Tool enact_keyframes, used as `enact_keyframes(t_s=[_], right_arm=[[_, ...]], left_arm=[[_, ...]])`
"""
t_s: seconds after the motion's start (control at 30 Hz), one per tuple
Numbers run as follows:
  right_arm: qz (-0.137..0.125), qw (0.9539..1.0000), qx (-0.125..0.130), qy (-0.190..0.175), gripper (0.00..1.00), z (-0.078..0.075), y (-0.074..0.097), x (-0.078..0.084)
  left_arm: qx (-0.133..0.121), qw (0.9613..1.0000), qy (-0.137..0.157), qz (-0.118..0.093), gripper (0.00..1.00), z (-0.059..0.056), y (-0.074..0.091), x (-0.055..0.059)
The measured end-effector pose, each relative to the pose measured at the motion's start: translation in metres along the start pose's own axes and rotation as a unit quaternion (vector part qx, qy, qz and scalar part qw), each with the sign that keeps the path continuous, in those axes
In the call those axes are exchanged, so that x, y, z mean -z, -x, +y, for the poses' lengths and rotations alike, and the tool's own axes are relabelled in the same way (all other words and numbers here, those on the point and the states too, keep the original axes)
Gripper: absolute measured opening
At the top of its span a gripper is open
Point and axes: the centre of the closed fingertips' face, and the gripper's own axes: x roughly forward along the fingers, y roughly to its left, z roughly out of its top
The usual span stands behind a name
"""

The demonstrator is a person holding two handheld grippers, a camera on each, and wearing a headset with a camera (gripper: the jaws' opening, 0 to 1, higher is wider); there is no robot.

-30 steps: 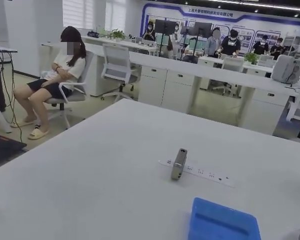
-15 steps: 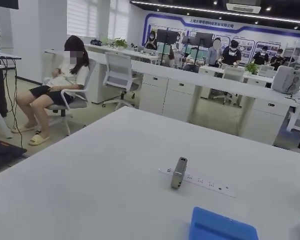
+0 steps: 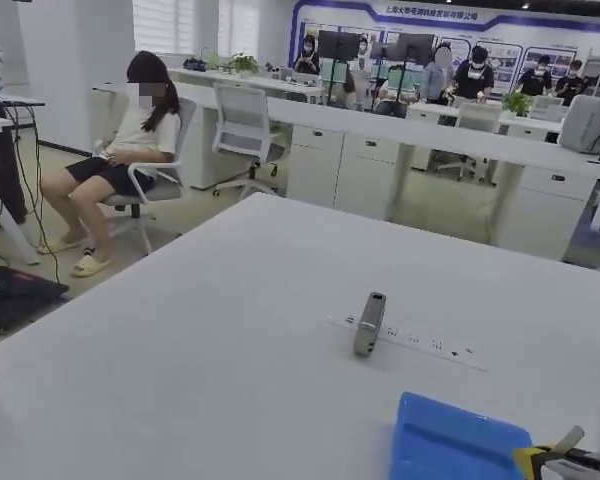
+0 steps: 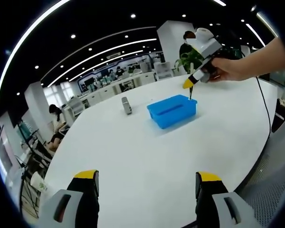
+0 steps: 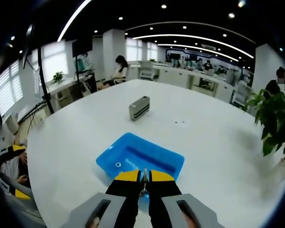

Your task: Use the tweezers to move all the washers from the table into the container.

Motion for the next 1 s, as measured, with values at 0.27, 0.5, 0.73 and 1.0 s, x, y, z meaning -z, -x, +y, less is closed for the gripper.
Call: enact_keyframes(t_s=[0.27,0.5,0.73,1.0], right_arm=[[0.015,0.9999,0.005,-0.005,0.02,-0.009,-0.027,0.013],[0.029,0.9995,0.008,-0.008,0.02,-0.009,-0.034,0.024],[0.034,0.9993,0.012,0.001,0.03,-0.011,-0.043,0.028],[0.045,0.9989,0.007,0.002,0.03,-0.012,-0.059,0.037]], left_arm=[[0.003,0.9999,-0.003,0.015,0.85,-0.001,-0.002,0.005],[0.005,0.9994,-0.001,0.034,0.85,-0.002,-0.004,0.011],[0.007,0.9989,-0.001,0.047,0.86,-0.003,-0.006,0.016],[0.007,0.9975,-0.002,0.070,0.86,-0.003,-0.009,0.025]])
